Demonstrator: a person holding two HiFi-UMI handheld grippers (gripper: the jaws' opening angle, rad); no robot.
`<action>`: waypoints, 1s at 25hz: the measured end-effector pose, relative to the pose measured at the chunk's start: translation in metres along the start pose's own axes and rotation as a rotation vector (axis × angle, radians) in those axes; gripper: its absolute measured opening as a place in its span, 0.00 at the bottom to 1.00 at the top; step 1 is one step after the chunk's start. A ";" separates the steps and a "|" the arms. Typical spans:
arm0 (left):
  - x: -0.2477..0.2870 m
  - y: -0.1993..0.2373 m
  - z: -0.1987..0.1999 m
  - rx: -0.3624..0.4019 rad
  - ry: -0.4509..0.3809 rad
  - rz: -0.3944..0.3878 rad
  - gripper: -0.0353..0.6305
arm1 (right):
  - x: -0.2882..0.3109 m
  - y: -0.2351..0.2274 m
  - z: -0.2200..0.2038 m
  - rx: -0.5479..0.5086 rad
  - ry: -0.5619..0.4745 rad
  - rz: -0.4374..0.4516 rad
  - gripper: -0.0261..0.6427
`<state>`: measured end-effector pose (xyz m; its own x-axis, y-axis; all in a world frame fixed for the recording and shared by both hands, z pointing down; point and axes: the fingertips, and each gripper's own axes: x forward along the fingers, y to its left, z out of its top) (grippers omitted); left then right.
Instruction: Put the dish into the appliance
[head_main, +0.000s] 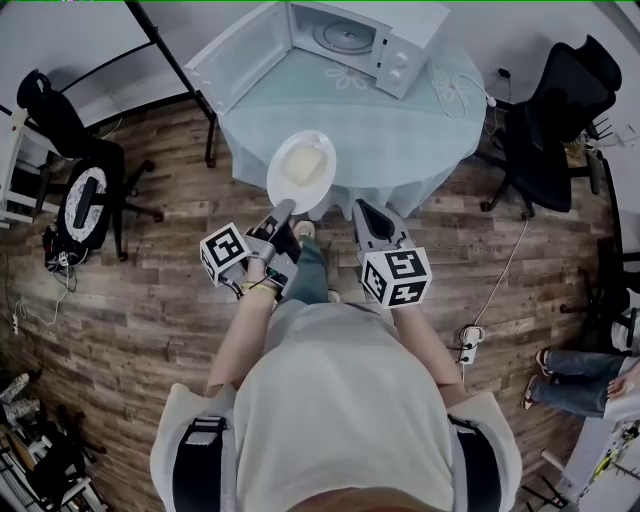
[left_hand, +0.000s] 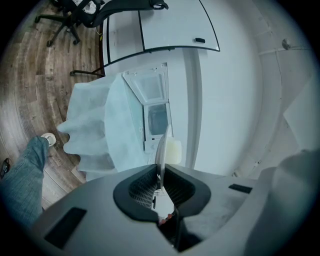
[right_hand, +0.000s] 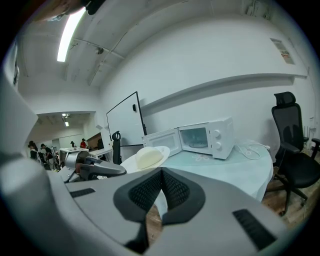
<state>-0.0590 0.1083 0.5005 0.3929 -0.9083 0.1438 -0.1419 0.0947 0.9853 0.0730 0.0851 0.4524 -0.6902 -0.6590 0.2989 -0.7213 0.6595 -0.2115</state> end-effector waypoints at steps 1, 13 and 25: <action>0.006 -0.002 0.003 0.000 0.002 -0.014 0.11 | 0.003 -0.003 0.001 0.001 0.002 -0.001 0.05; 0.081 -0.007 0.055 -0.002 0.027 -0.033 0.11 | 0.071 -0.041 0.031 -0.019 0.006 -0.014 0.05; 0.164 -0.005 0.124 0.017 0.079 0.016 0.11 | 0.157 -0.084 0.077 -0.010 -0.001 -0.051 0.05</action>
<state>-0.1068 -0.0919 0.5074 0.4611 -0.8714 0.1675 -0.1643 0.1017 0.9812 0.0206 -0.1016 0.4450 -0.6525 -0.6924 0.3078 -0.7550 0.6286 -0.1866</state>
